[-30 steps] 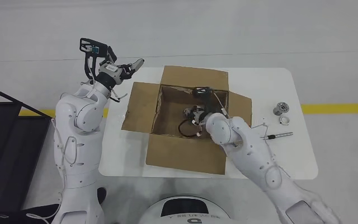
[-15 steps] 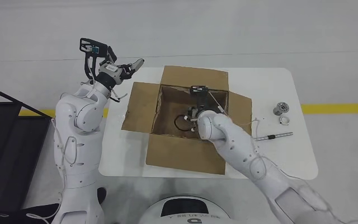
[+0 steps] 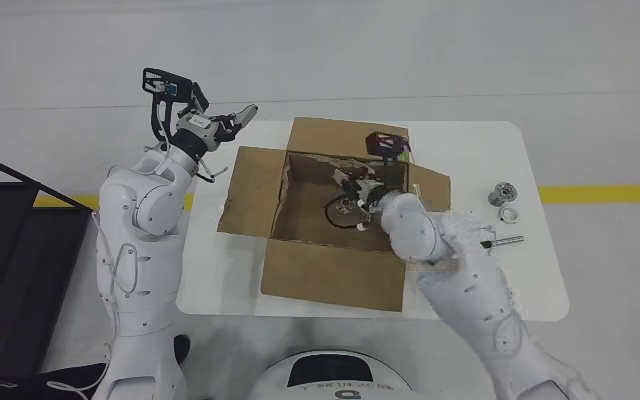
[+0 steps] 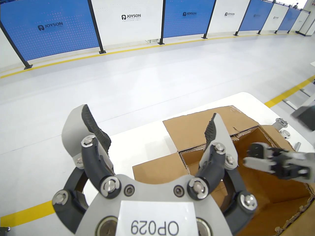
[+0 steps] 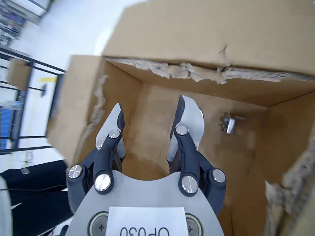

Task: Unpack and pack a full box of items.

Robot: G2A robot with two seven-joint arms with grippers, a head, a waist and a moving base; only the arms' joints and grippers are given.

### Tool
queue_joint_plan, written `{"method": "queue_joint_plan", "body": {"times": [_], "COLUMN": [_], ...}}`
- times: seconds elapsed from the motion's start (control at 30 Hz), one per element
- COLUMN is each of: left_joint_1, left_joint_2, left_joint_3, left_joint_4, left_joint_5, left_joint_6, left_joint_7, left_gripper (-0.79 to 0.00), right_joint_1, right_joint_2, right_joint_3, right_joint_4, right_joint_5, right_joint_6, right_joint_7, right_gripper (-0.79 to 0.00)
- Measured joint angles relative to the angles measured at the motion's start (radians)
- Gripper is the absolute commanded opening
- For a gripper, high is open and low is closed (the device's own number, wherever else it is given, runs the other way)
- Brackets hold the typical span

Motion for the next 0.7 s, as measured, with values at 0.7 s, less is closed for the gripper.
{"method": "queue_joint_plan", "body": {"times": [0.7], "left_joint_1": [0.000], "left_joint_2": [0.000], "left_joint_3": [0.000], "left_joint_4": [0.000], "left_joint_5": [0.000], "left_joint_6": [0.000], "left_joint_7": [0.000], "left_gripper": [0.000], "right_joint_1": [-0.574], "right_joint_2": [0.018], "right_joint_3": [0.679], "right_joint_4": [-0.247], "right_joint_5": [0.418], "right_joint_6": [-0.198], "right_joint_7": [-0.322], "right_gripper": [0.000]}}
